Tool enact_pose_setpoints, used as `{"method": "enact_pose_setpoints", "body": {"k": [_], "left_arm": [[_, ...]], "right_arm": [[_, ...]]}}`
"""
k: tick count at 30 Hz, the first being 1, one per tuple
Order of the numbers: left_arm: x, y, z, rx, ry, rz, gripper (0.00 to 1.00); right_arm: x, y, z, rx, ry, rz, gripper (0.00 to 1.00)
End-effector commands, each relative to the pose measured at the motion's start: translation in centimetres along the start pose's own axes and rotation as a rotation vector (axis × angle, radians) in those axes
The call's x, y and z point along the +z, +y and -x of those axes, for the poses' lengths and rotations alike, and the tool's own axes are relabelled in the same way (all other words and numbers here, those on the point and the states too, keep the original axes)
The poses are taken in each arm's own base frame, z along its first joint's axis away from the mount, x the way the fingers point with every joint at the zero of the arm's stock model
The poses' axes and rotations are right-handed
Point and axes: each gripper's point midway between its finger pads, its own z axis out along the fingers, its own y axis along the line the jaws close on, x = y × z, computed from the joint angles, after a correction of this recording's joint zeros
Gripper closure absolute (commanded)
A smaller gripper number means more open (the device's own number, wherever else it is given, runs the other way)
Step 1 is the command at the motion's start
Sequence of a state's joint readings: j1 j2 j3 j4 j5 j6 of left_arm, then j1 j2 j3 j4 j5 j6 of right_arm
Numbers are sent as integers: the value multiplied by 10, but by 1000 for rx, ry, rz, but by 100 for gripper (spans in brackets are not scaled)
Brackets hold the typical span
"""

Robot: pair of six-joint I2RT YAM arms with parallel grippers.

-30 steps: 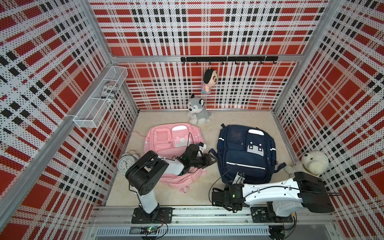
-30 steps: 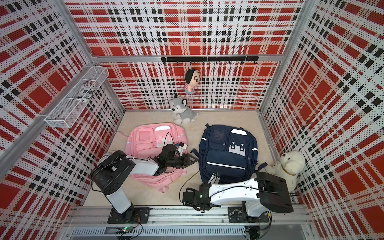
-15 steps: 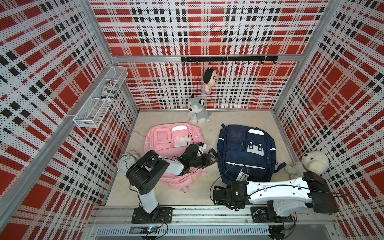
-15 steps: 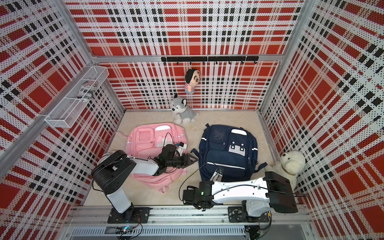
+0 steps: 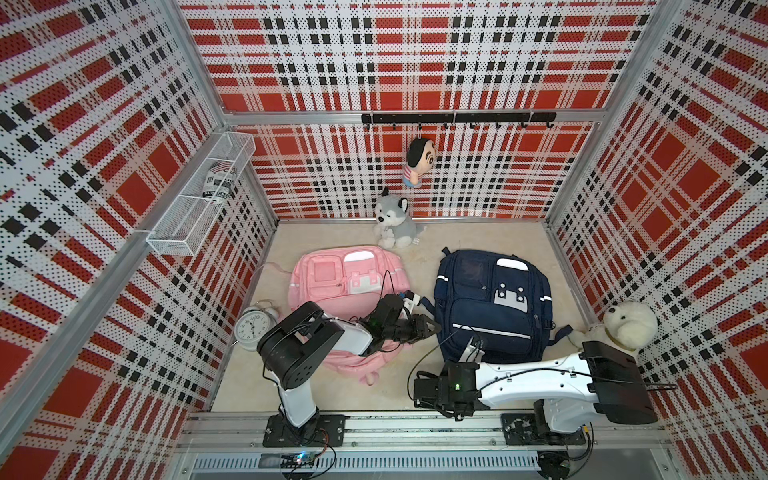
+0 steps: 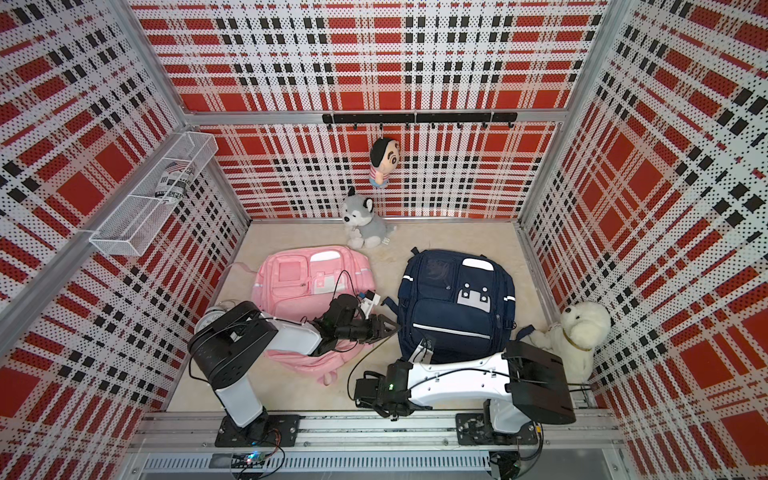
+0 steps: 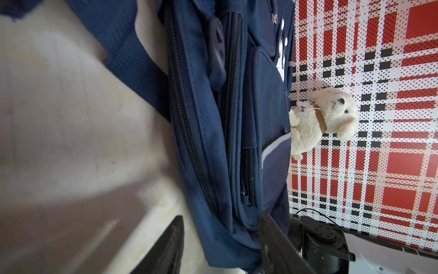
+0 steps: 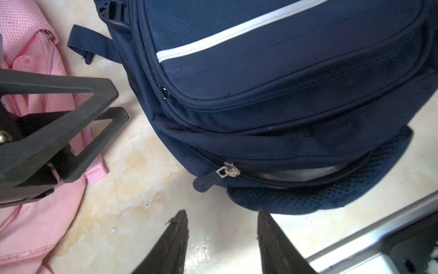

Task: Zip up the backpack
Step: Zip the zipper on the backpack.

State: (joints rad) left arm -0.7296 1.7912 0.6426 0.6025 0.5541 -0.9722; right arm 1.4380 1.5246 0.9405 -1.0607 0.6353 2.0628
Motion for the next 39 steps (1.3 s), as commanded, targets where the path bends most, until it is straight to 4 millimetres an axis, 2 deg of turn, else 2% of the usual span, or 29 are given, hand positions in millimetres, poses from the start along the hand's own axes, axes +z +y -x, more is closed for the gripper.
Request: {"method": "enact_pose_setpoints", "body": {"k": [1, 10, 15, 17, 20, 22, 26, 33, 37, 39], "left_arm": [[0, -6, 9, 18, -13, -32, 46], [0, 1, 15, 9, -16, -32, 46], [-1, 5, 17, 1, -19, -29, 46], [-1, 5, 18, 0, -22, -31, 46], [-2, 5, 18, -3, -23, -35, 46], [-2, 5, 18, -5, -25, -36, 46], [-5, 6, 20, -11, -32, -40, 46], [-12, 8, 23, -20, -48, -41, 46], [-17, 9, 26, -24, -59, -42, 46], [-19, 9, 27, -23, -65, -42, 46]], "right_arm": [[11, 12, -7, 8, 20, 27, 49], [33, 17, -4, -3, 27, -25, 49], [44, 1, -8, -22, 39, -97, 50], [45, -5, -7, -17, 41, -97, 54], [46, -12, -4, -19, 44, -108, 67], [46, -14, -5, -33, 52, -109, 72], [48, -23, -10, -71, 76, -152, 70], [51, -25, -22, -139, 124, -181, 66], [52, -27, -26, -173, 143, -204, 77], [53, -28, -30, -188, 161, -204, 78]]}}
